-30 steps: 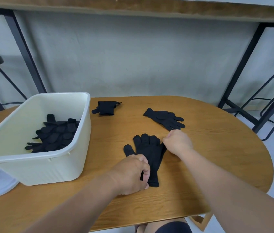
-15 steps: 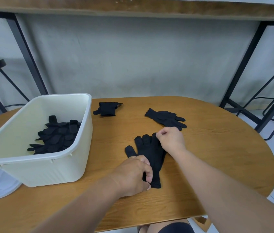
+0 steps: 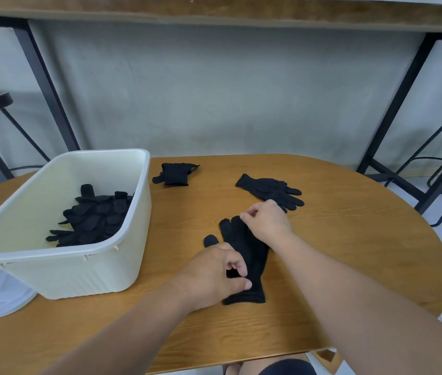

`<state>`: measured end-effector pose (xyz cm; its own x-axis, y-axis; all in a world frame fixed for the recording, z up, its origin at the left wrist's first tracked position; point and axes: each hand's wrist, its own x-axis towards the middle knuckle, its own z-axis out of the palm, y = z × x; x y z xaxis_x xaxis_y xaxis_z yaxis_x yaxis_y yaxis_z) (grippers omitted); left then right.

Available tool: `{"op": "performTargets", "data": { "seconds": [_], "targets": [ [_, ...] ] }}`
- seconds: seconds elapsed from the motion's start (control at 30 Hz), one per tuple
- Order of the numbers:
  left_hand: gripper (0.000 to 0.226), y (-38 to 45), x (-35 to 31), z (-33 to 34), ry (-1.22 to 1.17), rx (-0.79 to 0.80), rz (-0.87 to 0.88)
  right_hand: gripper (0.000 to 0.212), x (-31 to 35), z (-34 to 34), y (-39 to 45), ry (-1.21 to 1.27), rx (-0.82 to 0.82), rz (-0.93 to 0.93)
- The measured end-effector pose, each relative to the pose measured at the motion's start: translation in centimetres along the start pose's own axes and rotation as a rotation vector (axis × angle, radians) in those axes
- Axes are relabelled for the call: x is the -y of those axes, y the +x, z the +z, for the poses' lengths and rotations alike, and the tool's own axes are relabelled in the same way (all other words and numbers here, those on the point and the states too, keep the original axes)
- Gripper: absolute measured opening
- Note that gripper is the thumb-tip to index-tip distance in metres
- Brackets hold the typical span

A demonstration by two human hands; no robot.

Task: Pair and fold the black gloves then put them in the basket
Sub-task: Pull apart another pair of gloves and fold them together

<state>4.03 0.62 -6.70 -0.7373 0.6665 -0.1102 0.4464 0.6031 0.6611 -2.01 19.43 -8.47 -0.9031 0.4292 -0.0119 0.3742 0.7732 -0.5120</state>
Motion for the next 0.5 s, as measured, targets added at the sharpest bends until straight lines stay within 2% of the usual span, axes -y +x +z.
{"op": "performTargets", "data": {
  "seconds": [0.07,0.17,0.33,0.43,0.5],
  "targets": [
    [0.013,0.0,0.5,0.1,0.024,0.003,-0.016,0.030,0.4,0.3,0.1,-0.038,0.031,-0.027],
    [0.016,0.0,0.9,0.4,0.070,0.052,-0.026,0.012,0.7,0.6,0.4,0.000,0.037,-0.053],
    [0.020,0.1,1.0,0.5,0.086,0.072,-0.013,0.021,0.5,1.2,0.5,0.090,-0.076,-0.057],
    [0.021,0.1,0.8,0.5,0.097,0.081,0.003,0.011,0.3,1.4,0.6,0.092,-0.051,-0.040],
    [0.023,0.1,0.8,0.6,0.101,0.085,0.013,0.021,0.3,1.5,0.8,0.065,-0.003,-0.035]
  ]
}}
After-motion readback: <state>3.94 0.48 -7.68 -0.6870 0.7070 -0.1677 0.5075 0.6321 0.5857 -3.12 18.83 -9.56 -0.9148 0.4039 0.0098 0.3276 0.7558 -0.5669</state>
